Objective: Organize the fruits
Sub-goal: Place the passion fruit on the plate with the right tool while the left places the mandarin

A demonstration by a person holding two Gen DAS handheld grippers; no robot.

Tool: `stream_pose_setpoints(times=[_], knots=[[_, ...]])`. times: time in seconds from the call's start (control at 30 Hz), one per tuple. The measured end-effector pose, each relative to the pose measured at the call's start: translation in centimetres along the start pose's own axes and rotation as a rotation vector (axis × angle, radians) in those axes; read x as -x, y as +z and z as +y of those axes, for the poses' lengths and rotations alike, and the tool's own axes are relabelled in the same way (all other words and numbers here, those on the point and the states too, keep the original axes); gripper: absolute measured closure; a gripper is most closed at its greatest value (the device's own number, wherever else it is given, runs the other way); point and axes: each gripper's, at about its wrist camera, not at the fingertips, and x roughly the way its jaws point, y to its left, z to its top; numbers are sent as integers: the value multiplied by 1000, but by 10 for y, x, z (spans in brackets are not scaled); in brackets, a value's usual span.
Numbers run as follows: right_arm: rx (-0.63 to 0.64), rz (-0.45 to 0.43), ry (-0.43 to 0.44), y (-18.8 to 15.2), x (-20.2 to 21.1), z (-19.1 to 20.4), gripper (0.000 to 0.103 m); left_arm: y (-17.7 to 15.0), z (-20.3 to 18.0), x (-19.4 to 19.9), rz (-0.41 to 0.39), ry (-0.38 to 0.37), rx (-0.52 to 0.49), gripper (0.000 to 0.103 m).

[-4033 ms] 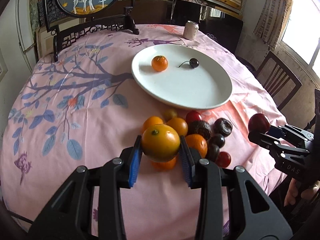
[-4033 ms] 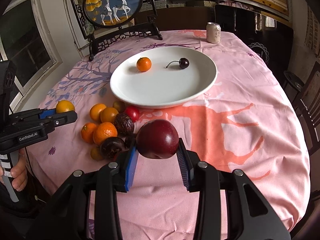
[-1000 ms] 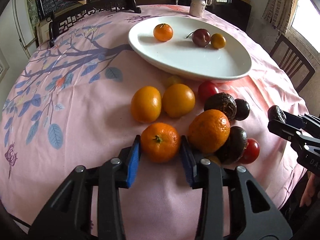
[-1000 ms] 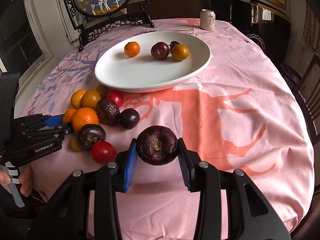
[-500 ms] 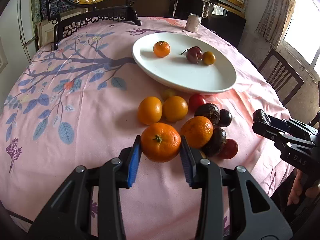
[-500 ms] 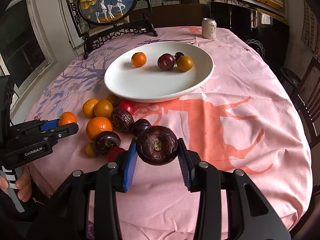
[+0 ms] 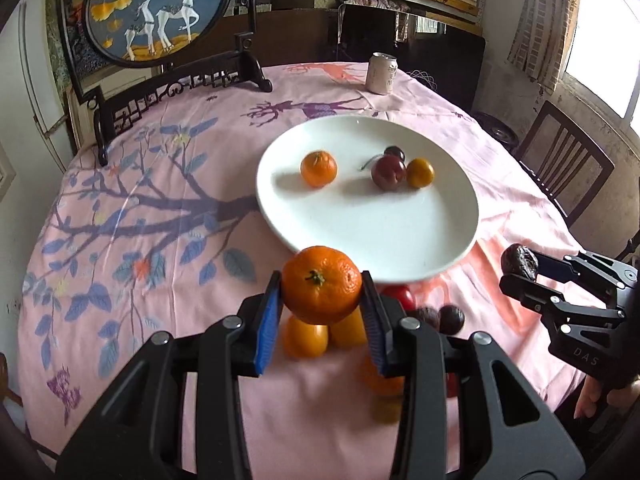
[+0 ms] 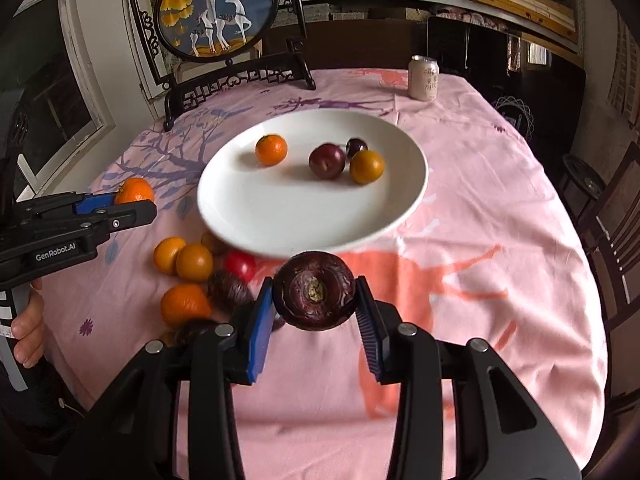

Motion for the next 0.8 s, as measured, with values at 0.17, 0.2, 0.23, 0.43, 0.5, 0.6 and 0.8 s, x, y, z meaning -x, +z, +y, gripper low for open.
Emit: stream_pose_setpoints(times=[0.17, 0.2, 0.23, 0.43, 0.5, 0.6, 0.8], knots=[[5, 36, -86, 50, -52, -23, 63, 59, -11, -66, 88, -8, 1, 65], [1, 51, -95, 56, -64, -27, 63, 64, -14, -79, 102, -2, -2, 65], [-2, 65, -101, 60, -74, -32, 63, 69, -16, -91, 118, 4, -2, 65], [13, 116, -125, 73, -104, -44, 63, 82, -18, -126, 166, -2, 10, 65], [22, 119, -128, 74, -108, -43, 63, 84, -18, -131, 169, -4, 11, 65], [27, 122, -122, 75, -113, -41, 63, 86, -20, -131, 160, -3, 5, 64], [40, 60, -176, 76, -89, -37, 48, 86, -15, -94, 90, -11, 16, 54]])
